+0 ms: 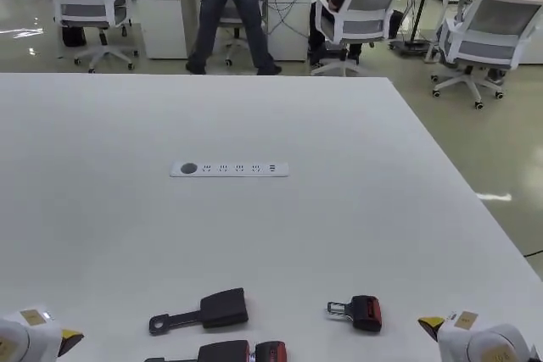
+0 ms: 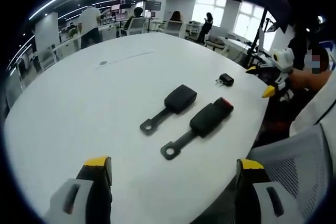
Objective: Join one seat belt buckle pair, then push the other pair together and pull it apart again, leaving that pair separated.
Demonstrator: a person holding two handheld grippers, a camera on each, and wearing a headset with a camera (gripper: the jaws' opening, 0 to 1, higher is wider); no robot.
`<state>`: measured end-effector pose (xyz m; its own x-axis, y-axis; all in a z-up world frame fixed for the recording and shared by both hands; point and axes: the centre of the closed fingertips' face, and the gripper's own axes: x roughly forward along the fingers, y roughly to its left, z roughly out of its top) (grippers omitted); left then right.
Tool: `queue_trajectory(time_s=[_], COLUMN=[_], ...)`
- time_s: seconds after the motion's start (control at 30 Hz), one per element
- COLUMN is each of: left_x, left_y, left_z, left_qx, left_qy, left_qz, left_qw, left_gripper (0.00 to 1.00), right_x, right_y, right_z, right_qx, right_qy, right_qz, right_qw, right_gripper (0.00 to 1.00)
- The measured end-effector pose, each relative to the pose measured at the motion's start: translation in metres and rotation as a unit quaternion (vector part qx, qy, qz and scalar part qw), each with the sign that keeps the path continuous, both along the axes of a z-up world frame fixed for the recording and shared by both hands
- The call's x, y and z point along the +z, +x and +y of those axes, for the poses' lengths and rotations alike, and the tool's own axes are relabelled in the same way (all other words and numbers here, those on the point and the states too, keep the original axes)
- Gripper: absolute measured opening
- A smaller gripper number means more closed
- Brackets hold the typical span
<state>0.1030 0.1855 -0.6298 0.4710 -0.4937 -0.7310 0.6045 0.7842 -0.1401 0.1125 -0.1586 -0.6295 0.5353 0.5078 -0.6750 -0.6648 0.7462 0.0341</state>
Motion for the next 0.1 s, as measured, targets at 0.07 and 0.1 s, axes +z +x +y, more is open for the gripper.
queue_trajectory(time_s=[0.07, 0.1], left_x=[0.0012, 0.002], left_y=[-0.0003, -0.0009], left_z=[-0.0015, -0.0027], left_qx=[0.0, 0.0], left_qy=[-0.001, -0.001], left_qz=[0.0, 0.0], left_qw=[1.0, 1.0], left_gripper=[1.0, 1.0], right_x=[-0.0022, -0.0029], right_y=[0.0011, 0.0014], right_z=[-0.0015, -0.0019], right_qx=[0.0, -0.001], right_qy=[-0.001, -0.001], right_qz=[0.0, 0.001], right_qw=[1.0, 1.0], right_gripper=[0.98, 0.98])
